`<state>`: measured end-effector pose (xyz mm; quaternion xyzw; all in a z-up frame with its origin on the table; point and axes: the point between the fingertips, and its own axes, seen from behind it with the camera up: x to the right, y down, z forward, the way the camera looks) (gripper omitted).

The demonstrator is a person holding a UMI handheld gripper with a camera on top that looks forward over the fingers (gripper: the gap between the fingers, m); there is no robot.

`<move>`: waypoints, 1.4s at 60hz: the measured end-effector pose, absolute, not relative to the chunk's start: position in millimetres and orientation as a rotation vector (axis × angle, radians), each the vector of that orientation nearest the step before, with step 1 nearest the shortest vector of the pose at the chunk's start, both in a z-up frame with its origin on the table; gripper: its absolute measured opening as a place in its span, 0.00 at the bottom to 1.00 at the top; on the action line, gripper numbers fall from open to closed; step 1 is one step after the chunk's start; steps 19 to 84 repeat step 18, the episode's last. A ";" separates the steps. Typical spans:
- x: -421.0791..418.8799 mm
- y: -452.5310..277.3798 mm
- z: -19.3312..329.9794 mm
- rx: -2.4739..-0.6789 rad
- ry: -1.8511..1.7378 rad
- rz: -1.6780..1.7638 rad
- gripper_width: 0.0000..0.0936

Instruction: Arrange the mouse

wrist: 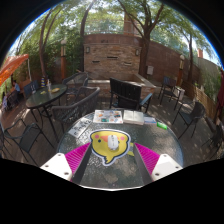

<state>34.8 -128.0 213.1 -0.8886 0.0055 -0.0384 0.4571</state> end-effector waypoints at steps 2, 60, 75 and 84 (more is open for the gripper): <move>34.1 -133.4 215.6 -2.188 0.018 -0.098 0.92; 34.7 -153.7 225.4 -2.178 0.029 -0.127 0.92; 34.7 -153.7 225.4 -2.178 0.029 -0.127 0.92; 34.7 -153.7 225.4 -2.178 0.029 -0.127 0.92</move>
